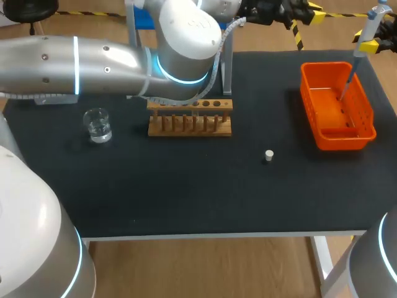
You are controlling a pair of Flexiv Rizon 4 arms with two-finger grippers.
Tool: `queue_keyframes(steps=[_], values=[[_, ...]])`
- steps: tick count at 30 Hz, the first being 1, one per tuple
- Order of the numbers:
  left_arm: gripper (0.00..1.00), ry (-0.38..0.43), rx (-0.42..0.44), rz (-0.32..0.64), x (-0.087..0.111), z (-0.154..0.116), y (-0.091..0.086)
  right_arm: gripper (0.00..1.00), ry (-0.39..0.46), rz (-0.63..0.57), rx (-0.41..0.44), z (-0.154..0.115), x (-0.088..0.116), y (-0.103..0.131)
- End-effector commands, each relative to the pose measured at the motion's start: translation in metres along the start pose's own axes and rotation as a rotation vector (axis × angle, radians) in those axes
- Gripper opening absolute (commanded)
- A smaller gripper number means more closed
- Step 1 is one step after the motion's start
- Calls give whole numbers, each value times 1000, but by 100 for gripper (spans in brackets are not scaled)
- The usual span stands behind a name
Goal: Invert the test tube, pick up the pipette, mount the tip to pipette, aspirate from beaker and dispense into the tube, eject the tip, return the pipette, and cap with the stopper.
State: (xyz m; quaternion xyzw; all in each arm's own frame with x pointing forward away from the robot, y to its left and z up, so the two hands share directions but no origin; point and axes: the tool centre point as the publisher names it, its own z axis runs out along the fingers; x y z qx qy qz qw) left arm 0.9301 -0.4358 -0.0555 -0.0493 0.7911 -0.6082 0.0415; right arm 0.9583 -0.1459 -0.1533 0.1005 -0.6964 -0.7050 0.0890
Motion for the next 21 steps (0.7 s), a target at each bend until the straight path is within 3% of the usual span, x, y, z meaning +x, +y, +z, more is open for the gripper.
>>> queue_keyframes(steps=[1, 10, 21], values=[[0, 1, 1, -1, 0, 0, 0, 0, 9, 1, 1, -4, -3, 0], [0, 1, 1, -1, 0, 0, 0, 0, 9, 1, 1, -4, -3, 0], [0, 29, 65, -7, -6, 32, -11, 0, 9, 1, 1, -4, -3, 0]])
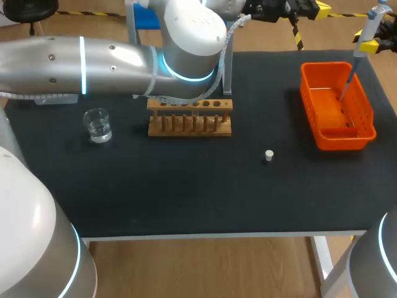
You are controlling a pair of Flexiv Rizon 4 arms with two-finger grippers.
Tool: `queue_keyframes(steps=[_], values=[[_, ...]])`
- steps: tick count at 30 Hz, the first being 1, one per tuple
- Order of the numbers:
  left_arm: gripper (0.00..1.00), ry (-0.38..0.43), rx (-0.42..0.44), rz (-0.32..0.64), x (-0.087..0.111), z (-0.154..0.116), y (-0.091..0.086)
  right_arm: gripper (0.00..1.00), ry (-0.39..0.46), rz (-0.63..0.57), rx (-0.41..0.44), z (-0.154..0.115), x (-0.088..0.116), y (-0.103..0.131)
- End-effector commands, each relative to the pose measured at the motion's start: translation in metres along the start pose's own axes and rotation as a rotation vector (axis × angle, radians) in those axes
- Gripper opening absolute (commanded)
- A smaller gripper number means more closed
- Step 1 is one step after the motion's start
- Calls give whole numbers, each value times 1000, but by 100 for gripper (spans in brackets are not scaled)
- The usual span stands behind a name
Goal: Invert the test tube, pick up the pipette, mount the tip to pipette, aspirate from beaker and dispense into the tube, eject the tip, return the pipette, and cap with the stopper.
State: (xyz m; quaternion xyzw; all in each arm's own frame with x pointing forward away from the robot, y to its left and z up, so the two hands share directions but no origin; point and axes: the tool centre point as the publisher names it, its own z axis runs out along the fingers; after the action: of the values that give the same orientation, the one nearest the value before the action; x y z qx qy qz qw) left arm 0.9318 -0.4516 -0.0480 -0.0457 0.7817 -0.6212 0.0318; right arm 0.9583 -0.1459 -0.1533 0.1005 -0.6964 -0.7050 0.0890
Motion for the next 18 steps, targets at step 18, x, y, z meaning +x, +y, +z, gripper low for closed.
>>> queue_keyframes(steps=[18], values=[[0, 12, 149, 16, -23, 59, -14, 0, 9, 1, 1, -4, -3, 0]])
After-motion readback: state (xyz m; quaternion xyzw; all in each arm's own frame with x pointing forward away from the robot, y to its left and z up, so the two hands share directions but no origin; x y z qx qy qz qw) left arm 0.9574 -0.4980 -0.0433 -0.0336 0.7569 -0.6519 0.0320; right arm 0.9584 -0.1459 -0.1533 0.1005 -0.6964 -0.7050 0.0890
